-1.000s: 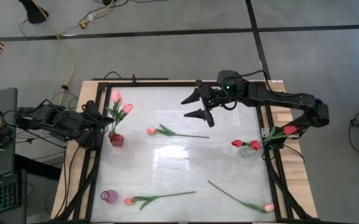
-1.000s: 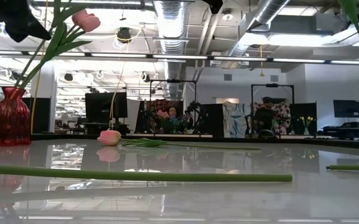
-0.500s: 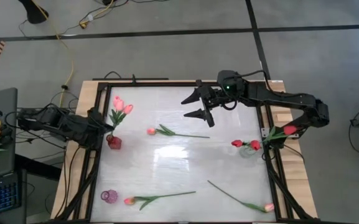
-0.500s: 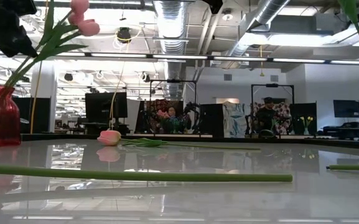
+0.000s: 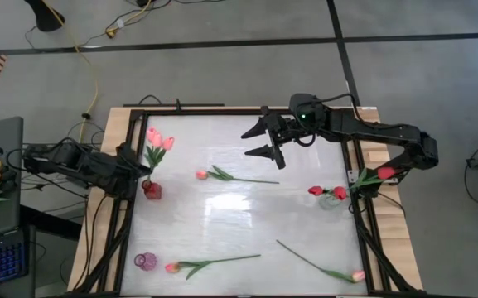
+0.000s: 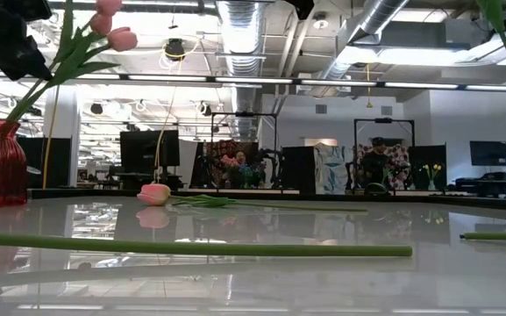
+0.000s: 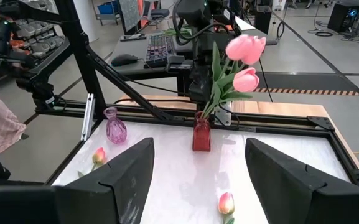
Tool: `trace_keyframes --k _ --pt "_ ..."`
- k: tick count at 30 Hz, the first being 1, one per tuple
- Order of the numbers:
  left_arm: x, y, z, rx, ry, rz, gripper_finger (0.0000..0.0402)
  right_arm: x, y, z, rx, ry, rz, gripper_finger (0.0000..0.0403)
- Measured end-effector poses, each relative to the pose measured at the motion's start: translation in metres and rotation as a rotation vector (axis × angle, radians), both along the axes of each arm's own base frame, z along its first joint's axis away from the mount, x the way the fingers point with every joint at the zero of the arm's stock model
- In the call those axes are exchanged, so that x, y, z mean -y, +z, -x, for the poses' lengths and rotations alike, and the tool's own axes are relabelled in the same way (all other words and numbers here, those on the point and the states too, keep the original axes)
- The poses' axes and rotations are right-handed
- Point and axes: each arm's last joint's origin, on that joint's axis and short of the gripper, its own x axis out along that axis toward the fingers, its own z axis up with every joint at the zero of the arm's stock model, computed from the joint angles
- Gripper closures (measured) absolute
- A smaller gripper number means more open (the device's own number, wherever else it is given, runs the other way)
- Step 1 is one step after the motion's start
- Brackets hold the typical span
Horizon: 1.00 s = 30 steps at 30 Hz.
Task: Sort flowers into vase by color
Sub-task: Put the pink flower into the red flower vase, then put the top light pink flower into the purple flower vase
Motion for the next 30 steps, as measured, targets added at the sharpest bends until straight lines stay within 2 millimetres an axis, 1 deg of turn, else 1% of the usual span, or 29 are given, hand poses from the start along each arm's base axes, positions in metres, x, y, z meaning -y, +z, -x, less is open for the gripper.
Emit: trace_keyframes --k 7,12,18,25,27,30 --pt "-0.001 0.012 0.005 0.036 -0.005 0.007 0.0353 0.000 0.000 0.000 0.000 0.000 0.000 0.0123" --pt "-0.001 0.017 0.010 0.020 -0.017 0.044 0.0329 0.000 0.000 0.000 0.000 0.000 0.000 0.0123" --pt "-0.002 0.021 0.018 -0.009 -0.022 0.103 0.0326 0.000 0.000 0.000 0.000 0.000 0.000 0.0123" --pt "-0.002 0.038 0.027 0.039 -0.007 0.246 0.0326 0.000 0.000 0.000 -0.010 -0.007 -0.030 0.0123" --pt "-0.001 0.043 0.027 0.054 -0.019 0.282 0.0329 0.000 -0.002 0.000 -0.025 -0.007 -0.037 0.0123" --pt "0.002 0.047 0.019 0.052 -0.042 0.302 0.0337 -0.002 -0.006 0.001 -0.078 -0.013 -0.053 0.0123"
